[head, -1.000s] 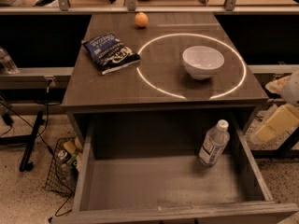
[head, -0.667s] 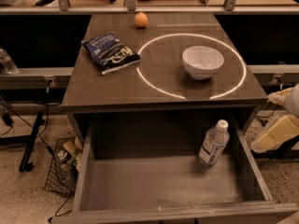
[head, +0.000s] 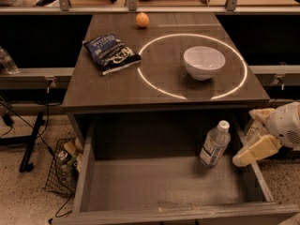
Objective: Pick blue plastic bottle from top drawer and place on counter
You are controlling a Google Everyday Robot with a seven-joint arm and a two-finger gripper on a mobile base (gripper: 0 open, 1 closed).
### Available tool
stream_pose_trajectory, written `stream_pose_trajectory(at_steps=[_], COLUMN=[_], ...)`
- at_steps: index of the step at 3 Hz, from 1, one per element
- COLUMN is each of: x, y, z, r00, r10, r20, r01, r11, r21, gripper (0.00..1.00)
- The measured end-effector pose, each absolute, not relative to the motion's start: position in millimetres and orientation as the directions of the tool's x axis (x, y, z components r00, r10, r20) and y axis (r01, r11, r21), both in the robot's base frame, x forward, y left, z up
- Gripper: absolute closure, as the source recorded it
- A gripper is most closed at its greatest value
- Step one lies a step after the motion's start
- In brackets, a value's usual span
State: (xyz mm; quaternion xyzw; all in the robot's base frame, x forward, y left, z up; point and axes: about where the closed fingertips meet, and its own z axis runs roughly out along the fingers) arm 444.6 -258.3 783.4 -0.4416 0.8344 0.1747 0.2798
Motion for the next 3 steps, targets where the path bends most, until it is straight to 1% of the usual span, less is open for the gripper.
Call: stream_pose_trajectory(at_steps=[1,2,3], x=[465.0,478.9,484.2], y=[-236.1,-229.4,-222.7], z=[760.2,741.9,720.3], r00=[-0.402,-0.393,-0.412], r10=[-0.59,-0.54,-0.501], r20=[-0.7,-0.744,-0.761], r01=[-0.851,-0.845,-0.839], r11=[0.522,0.531,0.535], r21=[0.049,0.061,0.102], gripper=[0.0,0.0,0.24])
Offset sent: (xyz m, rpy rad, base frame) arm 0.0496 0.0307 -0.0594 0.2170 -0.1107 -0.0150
